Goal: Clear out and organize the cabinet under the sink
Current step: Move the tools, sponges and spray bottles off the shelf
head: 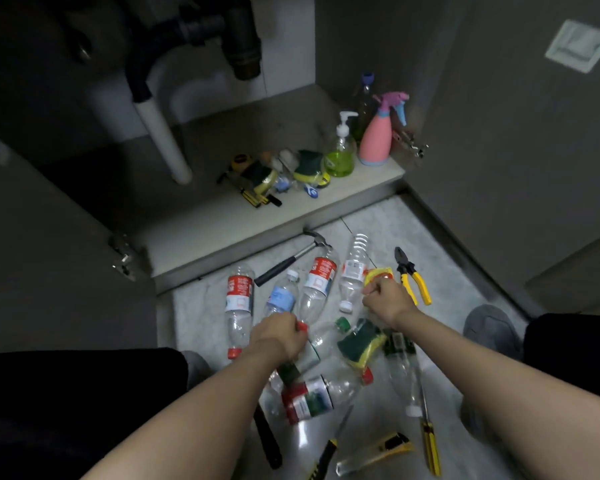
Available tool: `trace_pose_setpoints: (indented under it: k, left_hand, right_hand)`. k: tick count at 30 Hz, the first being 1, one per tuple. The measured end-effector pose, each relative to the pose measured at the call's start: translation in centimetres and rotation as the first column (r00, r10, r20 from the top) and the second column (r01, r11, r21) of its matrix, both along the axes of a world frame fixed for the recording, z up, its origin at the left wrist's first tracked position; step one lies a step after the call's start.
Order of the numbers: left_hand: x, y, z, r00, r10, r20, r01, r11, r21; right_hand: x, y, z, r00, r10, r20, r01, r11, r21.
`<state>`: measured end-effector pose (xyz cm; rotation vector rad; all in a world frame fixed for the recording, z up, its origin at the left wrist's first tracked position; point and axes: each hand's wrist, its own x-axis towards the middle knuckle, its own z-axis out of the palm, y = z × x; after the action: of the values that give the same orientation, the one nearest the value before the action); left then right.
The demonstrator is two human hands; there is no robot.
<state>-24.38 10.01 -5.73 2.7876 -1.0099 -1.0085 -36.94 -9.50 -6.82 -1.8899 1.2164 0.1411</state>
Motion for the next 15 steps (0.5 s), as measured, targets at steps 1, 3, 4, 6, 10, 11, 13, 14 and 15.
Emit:
trace_pose_setpoints:
  k: [1, 3, 4, 6, 10, 11, 13, 14, 15]
  left_hand:
    - [1.8, -0.6, 0.8, 1.0, -0.002, 0.024, 0.002, 1.0, -0.01]
    - [5.7, -1.8, 2.2, 0.995, -0.003, 0.097, 0.005, 1.0, -0.017]
    - [7.7, -2.4, 2.9, 0.991, 0.005, 0.134, -0.003, 1.0, -0.016]
    - [11.6, -3.4, 4.1, 0.982, 0.011, 0.189, -0.009, 1.0, -0.01]
    - [19.0, -5.5, 4.9, 0.969, -0.017, 0.247, 0.015, 1.0, 0.011]
    - [20.7, -6.0, 4.7, 0.968, -0.006, 0.25, 0.004, 1.0, 0.009]
    - [23.8, -6.9, 4.0, 0.967, 0.025, 0.254, -0.025, 1.0, -0.005]
    - [25.2, -7.3, 3.5, 0.967, 0.04, 0.253, -0.038, 0.999, -0.013]
    - [26.4, -7.8, 3.0, 0.967, 0.059, 0.248, -0.055, 0.998, -0.023]
  right_hand:
    - [1.9, -0.2, 0.7, 0.998, 0.042, 0.038, -0.042, 0.999, -0.002]
    - [5.9, -0.6, 2.2, 0.988, 0.13, 0.082, -0.127, 0.991, -0.036]
    - [8.0, -0.9, 2.9, 0.981, 0.175, 0.087, -0.17, 0.983, -0.068]
    - [11.9, -1.5, 4.1, 0.962, 0.258, 0.087, -0.246, 0.96, -0.133]
    - [18.8, -2.5, 5.2, 0.911, 0.399, 0.105, -0.37, 0.902, -0.223]
    - [20.4, -2.8, 5.1, 0.896, 0.434, 0.09, -0.4, 0.88, -0.257]
    - [23.5, -3.3, 4.8, 0.865, 0.498, 0.057, -0.45, 0.821, -0.351]
    - [25.0, -3.6, 4.5, 0.848, 0.528, 0.051, -0.464, 0.785, -0.41]
    - [26.4, -3.9, 4.2, 0.824, 0.565, 0.048, -0.478, 0.738, -0.477]
